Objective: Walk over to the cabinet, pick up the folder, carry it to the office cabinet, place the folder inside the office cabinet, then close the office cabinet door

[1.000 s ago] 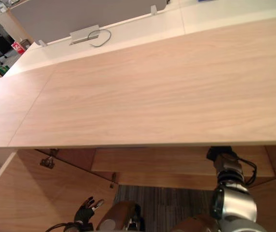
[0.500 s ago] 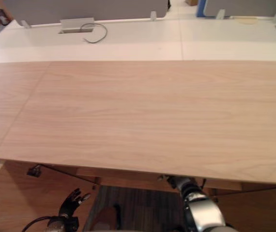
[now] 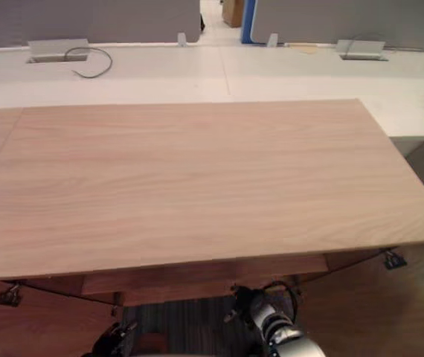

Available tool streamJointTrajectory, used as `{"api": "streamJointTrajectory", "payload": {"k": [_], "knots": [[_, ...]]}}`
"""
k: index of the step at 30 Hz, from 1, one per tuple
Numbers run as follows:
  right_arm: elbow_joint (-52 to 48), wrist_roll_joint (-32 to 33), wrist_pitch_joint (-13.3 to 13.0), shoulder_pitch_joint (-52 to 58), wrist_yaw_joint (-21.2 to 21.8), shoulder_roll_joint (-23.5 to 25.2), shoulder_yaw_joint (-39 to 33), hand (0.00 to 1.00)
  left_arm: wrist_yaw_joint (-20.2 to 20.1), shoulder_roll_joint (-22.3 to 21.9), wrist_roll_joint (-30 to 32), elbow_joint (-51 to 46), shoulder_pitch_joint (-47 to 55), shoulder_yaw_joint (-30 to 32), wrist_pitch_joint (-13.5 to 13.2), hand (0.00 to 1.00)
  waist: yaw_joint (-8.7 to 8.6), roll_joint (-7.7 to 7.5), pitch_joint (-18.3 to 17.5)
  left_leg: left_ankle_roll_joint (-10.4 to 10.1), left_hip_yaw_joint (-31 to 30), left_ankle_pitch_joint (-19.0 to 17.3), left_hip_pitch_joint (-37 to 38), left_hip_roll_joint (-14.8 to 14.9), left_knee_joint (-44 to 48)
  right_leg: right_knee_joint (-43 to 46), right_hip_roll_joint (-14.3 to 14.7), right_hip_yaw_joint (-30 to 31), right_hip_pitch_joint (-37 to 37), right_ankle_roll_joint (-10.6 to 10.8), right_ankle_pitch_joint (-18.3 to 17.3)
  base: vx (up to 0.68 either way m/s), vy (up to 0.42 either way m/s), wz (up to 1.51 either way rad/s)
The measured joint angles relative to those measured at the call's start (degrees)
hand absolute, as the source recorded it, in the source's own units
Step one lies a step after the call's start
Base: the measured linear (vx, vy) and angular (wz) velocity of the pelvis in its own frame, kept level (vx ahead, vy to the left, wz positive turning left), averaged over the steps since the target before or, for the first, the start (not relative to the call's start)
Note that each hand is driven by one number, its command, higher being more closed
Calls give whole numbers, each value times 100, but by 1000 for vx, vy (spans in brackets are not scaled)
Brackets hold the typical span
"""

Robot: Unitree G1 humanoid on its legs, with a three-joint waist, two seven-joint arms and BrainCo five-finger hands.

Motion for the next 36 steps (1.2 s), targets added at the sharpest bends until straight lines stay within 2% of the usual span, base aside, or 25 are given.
{"api": "streamJointTrajectory", "payload": {"k": [3, 7, 10, 12, 14, 15, 16, 17, 18, 19, 20, 21, 22, 23, 24, 25, 26, 27, 28, 29, 30, 31, 33, 36], "knots": [[2, 160, -14, 285, -273, 49, -310, 0, 261, -36, 12, 167, -261, -48, -102, 0, -154, 2, -8, -7, 43, 277, 286, -56, -530, -1, -38, 82, -3, -3, 15, -37, -16, -12], [-27, 1124, -64, 691, -984, 75, -1096, 0, 511, -266, 74, 632, -609, -313, -247, 0, -325, 33, 41, 20, 335, 341, 638, -58, -808, 153, -32, 521, -166, 40, 43, -31, -6, -51], [-253, 2144, -117, 1083, -1497, 133, -1318, 0, 621, -224, 473, 1093, -923, -452, -347, 0, -404, -29, 141, 46, 1011, 330, 1084, -110, -984, 450, -33, 1171, -422, 48, 49, -101, 91, -101], [-476, 2394, -167, 1209, -1691, 204, -1317, 0, 682, -189, 569, 1291, -1046, -452, -355, 0, -490, -79, 199, 98, 1376, 300, 1252, -162, -1006, 535, -26, 1474, -577, 84, 127, -127, 65, -107], [-688, 2516, -221, 1317, -1816, 283, -1294, 0, 706, -180, 666, 1443, -1145, -453, -365, 0, -516, -130, 269, 174, 1857, 242, 1386, -176, -985, 541, 56, 1455, -766, 75, 405, -153, 42, -132], [-799, 2565, -264, 1331, -1829, 377, -1285, 0, 708, -161, 673, 1467, -1176, -451, -369, 0, -521, -144, 293, 316, 2217, 161, 1423, -171, -944, 465, 134, 1038, -934, -110, 717, -130, 6, -133], [-858, 2571, -280, 1361, -1834, 399, -1287, 0, 707, -150, 694, 1499, -1226, -451, -362, 0, -531, -168, 330, 374, 2409, 128, 1436, -174, -904, 330, 181, 775, -957, -251, 920, -176, -13, -184], [-929, 2573, -302, 1414, -1832, 470, -1313, 0, 701, -113, 699, 1551, -1257, -442, -348, 0, -519, -224, 358, 455, 2875, 125, 1502, -208, -874, -202, 351, 342, -936, -675, 1500, -213, -76, -177], [-1110, 2583, -308, 1432, -1822, 489, -1436, 0, 696, -109, 706, 1559, -1292, -446, -326, 0, -523, -171, 411, 388, 3288, 181, 1542, -77, -847, -63, 331, -518, -945, -940, 1157, -198, -110, -162], [-1150, 2580, -299, 1441, -1824, 484, -1580, 0, 691, -133, 731, 1552, -1299, -471, -310, 0, -533, -153, 426, 344, 3411, 206, 1610, -69, -850, 415, 225, -1035, -973, -960, 661, -106, -99, -112], [-1164, 2579, -288, 1467, -1830, 461, -1887, 0, 689, -152, 743, 1552, -1298, -602, -297, 0, -569, -79, 462, 297, 3587, 233, 1715, 31, -804, 1476, -38, -1762, -977, -956, -168, -4, -64, -57], [-1174, 2577, -291, 1493, -1840, 459, -2008, 0, 683, -127, 746, 1557, -1293, -678, -274, 0, -599, -65, 467, 280, 3669, 243, 1765, 105, -732, 1930, -203, -2023, -922, -948, -398, 11, -44, -52], [-1164, 2568, -293, 1513, -1844, 455, -2045, 0, 673, -85, 744, 1561, -1283, -689, -252, 0, -609, -100, 459, 214, 3713, 274, 1849, 102, -718, 2013, -273, -2059, -860, -918, -427, -21, -98, -56], [-1117, 2558, -285, 1531, -1847, 450, -2054, 0, 671, 6, 741, 1644, -1292, -660, -233, 0, -632, -242, 421, 215, 3713, 242, 1897, -18, -777, 1789, -77, -2055, -761, -922, -424, -114, -127, -86], [-1085, 2555, -284, 1506, -1847, 409, -2017, 0, 669, 31, 740, 1772, -1333, -675, -224, 0, -630, -254, 418, 341, 3501, 38, 1872, -194, -924, 1382, 76, -1841, -773, -857, -192, -239, -129, -150], [-1072, 2555, -231, 1399, -1855, 268, -2002, 0, 667, -40, 739, 1925, -1314, -677, -216, 0, -542, 58, 351, 547, 3274, 147, 1722, -183, -1121, 1005, 449, -1593, -921, -636, 95, -238, -79, -148], [-1077, 2556, -203, 1397, -1870, 244, -2075, 0, 664, -64, 712, 1922, -1303, -656, -216, 0, -566, 111, 341, 344, 3525, 237, 1718, -87, -1149, 1529, 353, -1654, -1040, -846, -154, -131, -23, -127], [-1097, 2568, -149, 1410, -1883, 223, -2258, 0, 668, -71, 711, 1901, -1336, -740, -206, 0, -671, 63, 334, 247, 3629, 338, 1689, -59, -1155, 2862, -217, -1816, -1125, -803, -821, 35, -23, -63], [-1093, 2569, -101, 1440, -1926, 220, -2369, 0, 667, -1, 716, 1895, -1327, -837, -195, 0, -708, 4, 319, 177, 3663, 410, 1727, -49, -1199, 3200, -672, -1829, -935, -666, -1023, 83, -54, -43], [-1095, 2570, -90, 1453, -1929, 236, -2388, 0, 664, 32, 709, 1895, -1321, -816, -192, 0, -690, -76, 293, 124, 3735, 454, 1788, -69, -1216, 3024, -822, -1798, -763, -511, -978, 110, -160, -58], [-1116, 2570, -84, 1449, -1928, 292, -2372, 0, 664, 156, 718, 1905, -1323, -807, -170, 0, -656, -231, 245, 40, 3862, 563, 1853, -88, -1300, 2486, -652, -1555, -571, -124, -1003, 78, -276, -79], [-1184, 2569, -85, 1410, -1927, 302, -2354, 0, 657, 131, 739, 1934, -1315, -811, -136, 0, -650, -181, 221, 68, 3984, 685, 1896, -36, -1464, 2032, -326, -1508, -479, -170, -978, 35, -286, -82], [-1205, 2569, -83, 1370, -1925, 257, -2353, 0, 635, 53, 741, 1936, -1322, -813, -117, 0, -707, -104, 187, 85, 4009, 753, 1924, 86, -1591, 1681, -3, -1434, -449, -292, -858, -49, -216, -58], [-1255, 2562, -76, 1440, -1912, 238, -2353, 0, 614, 16, 743, 1893, -1312, -792, -116, 0, -695, -124, 181, 55, 4170, 829, 2069, 200, -1642, 1057, 390, -1196, -262, -348, -546, -66, -98, -45]]}}
